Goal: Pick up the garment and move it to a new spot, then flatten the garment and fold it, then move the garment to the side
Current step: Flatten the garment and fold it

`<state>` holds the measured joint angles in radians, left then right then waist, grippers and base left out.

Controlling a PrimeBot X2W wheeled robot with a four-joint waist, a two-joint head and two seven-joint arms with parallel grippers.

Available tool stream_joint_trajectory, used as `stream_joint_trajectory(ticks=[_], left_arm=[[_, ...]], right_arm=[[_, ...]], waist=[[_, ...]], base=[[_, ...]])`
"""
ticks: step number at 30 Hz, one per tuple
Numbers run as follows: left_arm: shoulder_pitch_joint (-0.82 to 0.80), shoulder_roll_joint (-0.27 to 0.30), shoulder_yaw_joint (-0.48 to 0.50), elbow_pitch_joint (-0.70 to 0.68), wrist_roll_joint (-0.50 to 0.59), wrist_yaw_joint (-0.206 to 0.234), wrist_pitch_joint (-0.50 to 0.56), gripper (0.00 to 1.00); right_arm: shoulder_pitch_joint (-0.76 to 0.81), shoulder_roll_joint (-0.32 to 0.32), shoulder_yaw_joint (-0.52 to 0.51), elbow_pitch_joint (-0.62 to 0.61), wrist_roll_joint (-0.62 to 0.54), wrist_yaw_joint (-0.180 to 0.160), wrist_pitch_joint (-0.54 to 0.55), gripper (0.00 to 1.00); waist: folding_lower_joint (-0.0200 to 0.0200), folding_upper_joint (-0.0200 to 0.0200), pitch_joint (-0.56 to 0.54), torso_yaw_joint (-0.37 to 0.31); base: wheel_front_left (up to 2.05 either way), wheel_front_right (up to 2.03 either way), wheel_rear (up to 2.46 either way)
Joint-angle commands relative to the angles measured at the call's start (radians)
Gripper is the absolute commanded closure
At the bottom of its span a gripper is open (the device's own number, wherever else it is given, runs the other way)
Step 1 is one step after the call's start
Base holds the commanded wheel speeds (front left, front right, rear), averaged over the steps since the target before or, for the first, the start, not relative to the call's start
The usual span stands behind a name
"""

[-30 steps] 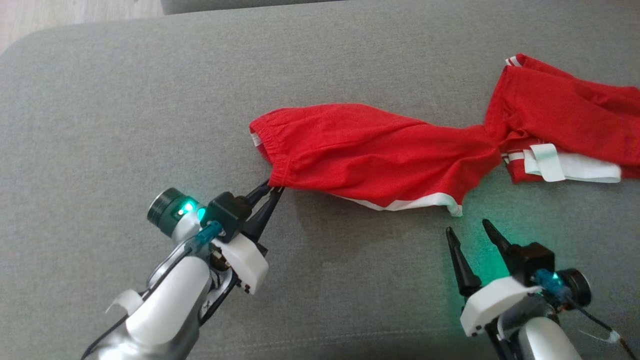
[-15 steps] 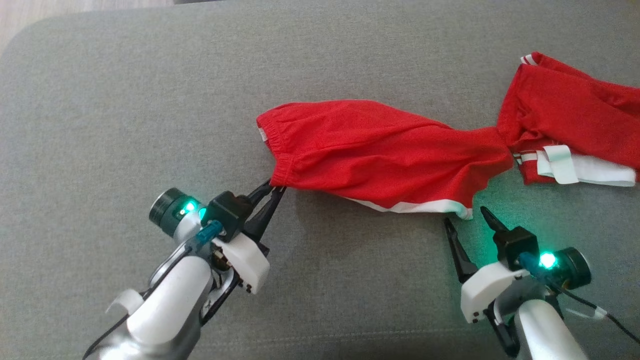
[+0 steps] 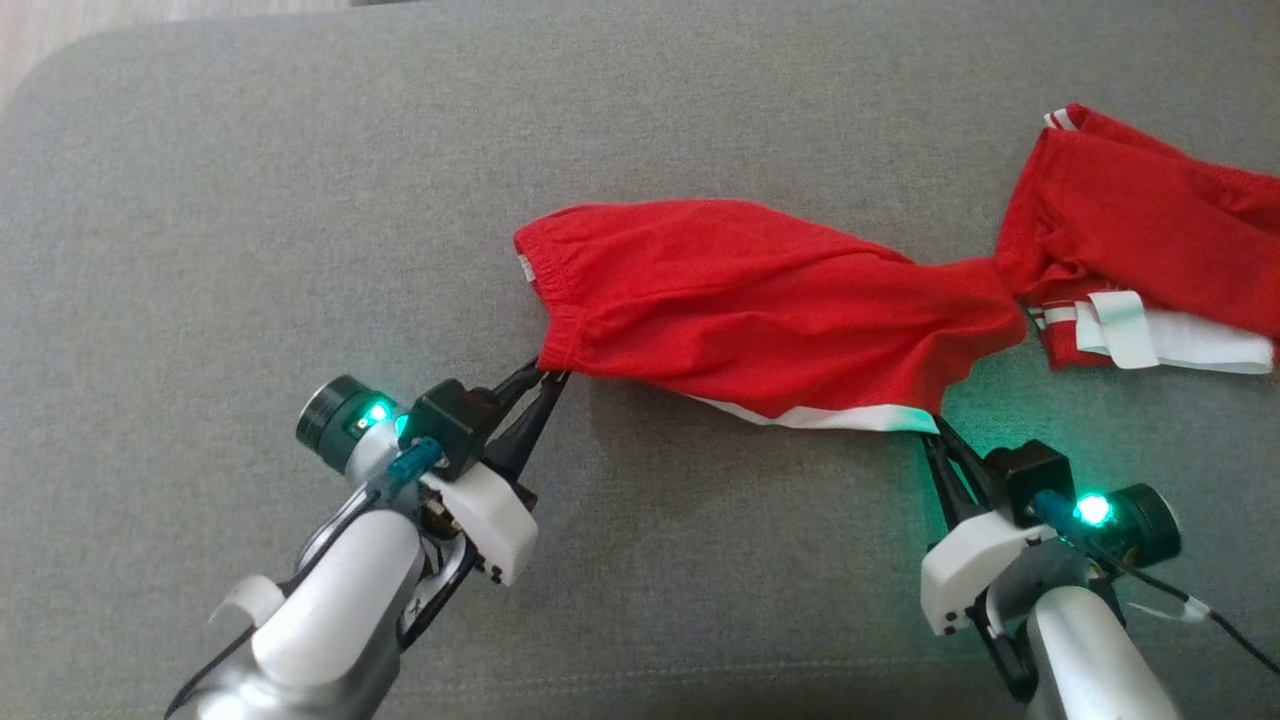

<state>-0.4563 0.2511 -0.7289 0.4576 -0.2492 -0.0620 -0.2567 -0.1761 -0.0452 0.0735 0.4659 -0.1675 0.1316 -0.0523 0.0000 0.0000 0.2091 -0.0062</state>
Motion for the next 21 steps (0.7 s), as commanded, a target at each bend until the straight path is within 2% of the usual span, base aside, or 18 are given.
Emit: stream_joint_trajectory(ticks=[1,7,14,21], left_arm=[[-0.049,0.020,0.044,-0.021,-0.010,0.002,-0.005,1.00],[-0.042,0.024,0.066,-0.032,-0.037,0.006,-0.005,1.00],[-0.072,0.040,0.126,-0.100,-0.106,0.001,0.016,1.00],[-0.128,0.058,0.196,-0.210,-0.198,-0.002,0.100,1.00]], right_arm=[[-0.026,-0.005,0.020,-0.025,-0.008,-0.001,0.000,1.00],[-0.029,-0.005,0.000,-0.079,-0.023,-0.001,-0.012,1.00],[-0.080,-0.008,-0.001,-0.218,-0.056,-0.001,-0.008,1.00],[-0.164,-0.069,0.042,-0.339,-0.012,-0.001,0.043,1.00]], waist=[[0.0000,0.0000,-0.008,0.000],[0.0000,0.0000,-0.040,0.000],[0.0000,0.0000,-0.086,-0.002],[0.0000,0.0000,-0.139,-0.001]], base=[[0.00,0.00,0.00],[0.00,0.00,0.00],[0.00,0.00,0.00],[0.00,0.00,0.00]])
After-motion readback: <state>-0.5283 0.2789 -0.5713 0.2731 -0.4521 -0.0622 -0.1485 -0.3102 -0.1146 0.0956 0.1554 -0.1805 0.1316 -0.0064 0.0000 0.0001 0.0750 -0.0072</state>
